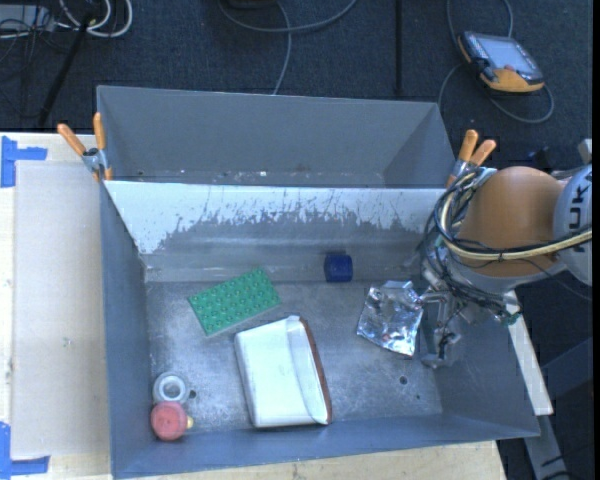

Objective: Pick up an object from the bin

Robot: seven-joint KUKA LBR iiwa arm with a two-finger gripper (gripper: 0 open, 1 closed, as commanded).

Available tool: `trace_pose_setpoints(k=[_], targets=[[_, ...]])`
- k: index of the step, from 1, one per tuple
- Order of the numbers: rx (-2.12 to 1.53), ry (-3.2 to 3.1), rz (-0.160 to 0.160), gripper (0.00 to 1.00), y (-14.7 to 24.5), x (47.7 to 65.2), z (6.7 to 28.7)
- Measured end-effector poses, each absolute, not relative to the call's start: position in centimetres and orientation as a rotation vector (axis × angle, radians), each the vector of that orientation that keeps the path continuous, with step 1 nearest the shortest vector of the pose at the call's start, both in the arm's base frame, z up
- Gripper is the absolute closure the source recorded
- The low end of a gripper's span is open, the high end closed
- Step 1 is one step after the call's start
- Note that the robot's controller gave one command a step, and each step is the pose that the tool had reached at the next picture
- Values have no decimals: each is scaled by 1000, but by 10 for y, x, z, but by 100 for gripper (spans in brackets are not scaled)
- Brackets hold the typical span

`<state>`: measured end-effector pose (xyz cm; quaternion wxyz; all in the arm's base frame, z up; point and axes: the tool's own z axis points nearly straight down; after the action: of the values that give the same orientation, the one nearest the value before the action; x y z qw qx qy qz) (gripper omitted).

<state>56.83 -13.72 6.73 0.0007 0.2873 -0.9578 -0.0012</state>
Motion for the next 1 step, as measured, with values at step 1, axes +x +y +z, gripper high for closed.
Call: trace_pose_setpoints(k=[1], targets=[[895, -3011, -7, 0, -137, 569, 67]])
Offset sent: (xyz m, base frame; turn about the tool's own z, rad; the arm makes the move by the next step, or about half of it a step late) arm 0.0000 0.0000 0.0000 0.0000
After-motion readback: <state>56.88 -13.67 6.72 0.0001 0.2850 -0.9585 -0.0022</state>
